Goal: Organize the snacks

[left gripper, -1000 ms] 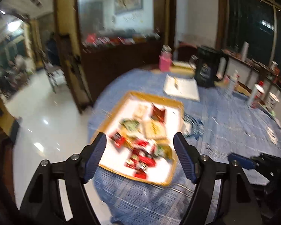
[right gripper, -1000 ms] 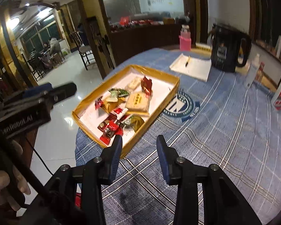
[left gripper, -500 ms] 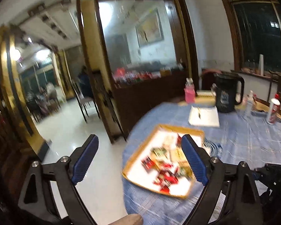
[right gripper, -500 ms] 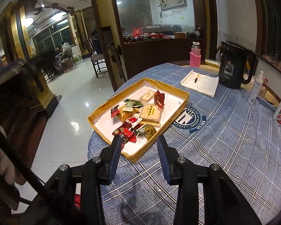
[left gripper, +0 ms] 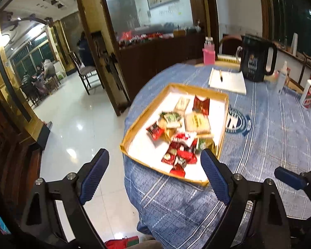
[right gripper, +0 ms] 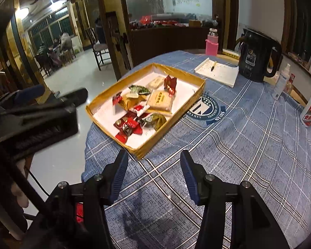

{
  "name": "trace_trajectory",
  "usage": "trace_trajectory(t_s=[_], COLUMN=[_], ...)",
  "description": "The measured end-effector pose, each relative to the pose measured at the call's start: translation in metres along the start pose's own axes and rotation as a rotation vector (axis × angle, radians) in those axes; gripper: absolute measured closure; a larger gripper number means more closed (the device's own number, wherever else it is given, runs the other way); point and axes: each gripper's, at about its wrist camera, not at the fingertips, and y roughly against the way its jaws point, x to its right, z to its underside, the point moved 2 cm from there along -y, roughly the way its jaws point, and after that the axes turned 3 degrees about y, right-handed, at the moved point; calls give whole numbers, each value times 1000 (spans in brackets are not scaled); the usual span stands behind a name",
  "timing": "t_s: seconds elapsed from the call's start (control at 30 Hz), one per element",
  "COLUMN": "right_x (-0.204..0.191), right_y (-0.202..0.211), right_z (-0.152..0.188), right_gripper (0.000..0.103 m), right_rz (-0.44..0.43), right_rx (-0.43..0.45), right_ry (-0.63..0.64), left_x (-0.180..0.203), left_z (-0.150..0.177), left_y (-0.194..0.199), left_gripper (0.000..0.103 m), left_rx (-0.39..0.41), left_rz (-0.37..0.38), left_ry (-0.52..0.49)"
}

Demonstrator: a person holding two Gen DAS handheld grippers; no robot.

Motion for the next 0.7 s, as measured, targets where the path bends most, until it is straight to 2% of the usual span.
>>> trace_trajectory(t_s=[0.3, 0.7], right_x=[-6, -8], right_y=[-18, -37], right_z=[-3, -13], right_gripper=[48, 47], right_rz=[16, 26], right_rx=[-41, -72], right_ry=[20, 19], left_x=[-4, -3], left_z=[5, 1], left_y=[-33, -70], left_gripper=[13, 13], left_rx=[-111, -204], left_rz=[37, 79], left_ry=[13, 22])
